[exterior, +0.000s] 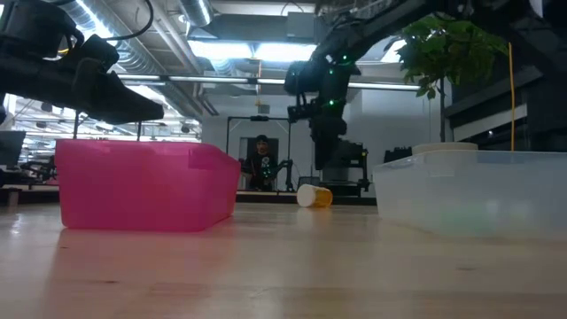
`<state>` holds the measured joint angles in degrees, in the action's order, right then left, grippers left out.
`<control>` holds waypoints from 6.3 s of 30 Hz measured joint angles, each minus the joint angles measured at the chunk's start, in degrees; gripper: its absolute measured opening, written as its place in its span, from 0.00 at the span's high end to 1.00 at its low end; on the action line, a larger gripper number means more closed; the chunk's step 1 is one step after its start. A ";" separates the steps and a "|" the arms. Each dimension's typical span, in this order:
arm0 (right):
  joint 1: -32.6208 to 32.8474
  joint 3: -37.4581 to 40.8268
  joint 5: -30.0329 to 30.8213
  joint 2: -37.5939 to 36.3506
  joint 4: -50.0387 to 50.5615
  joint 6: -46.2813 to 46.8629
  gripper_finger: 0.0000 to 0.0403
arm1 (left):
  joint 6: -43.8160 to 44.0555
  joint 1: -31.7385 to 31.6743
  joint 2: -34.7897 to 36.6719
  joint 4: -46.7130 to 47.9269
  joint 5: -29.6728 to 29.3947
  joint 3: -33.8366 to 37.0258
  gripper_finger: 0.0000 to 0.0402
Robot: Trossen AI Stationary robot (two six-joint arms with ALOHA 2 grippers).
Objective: Pick and place medicine bottles into bin by pill shape (circle, oval)
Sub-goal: Put the large orange pill bottle into the red bin, then return to Home Position
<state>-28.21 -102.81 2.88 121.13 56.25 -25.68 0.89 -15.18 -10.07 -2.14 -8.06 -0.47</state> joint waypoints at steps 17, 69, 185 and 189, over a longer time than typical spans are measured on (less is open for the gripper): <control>1.45 -0.02 8.23 6.31 -2.15 -7.96 0.34 | 0.00 -0.02 0.00 0.00 0.00 0.00 0.43; 24.74 -5.63 -34.46 1.22 -23.60 10.41 0.54 | 0.00 -0.02 0.00 -0.02 0.00 0.00 0.43; 23.72 97.57 10.14 -112.31 -62.07 37.40 0.25 | 0.00 -0.01 0.00 -0.02 0.00 0.00 0.43; 23.72 98.87 10.92 -114.64 -61.27 37.03 0.25 | 0.00 0.00 0.00 -0.02 0.00 -0.01 0.43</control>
<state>-4.49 -3.94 13.80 6.49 -5.02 11.35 0.89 -15.19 -10.07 -2.15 -8.05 -0.48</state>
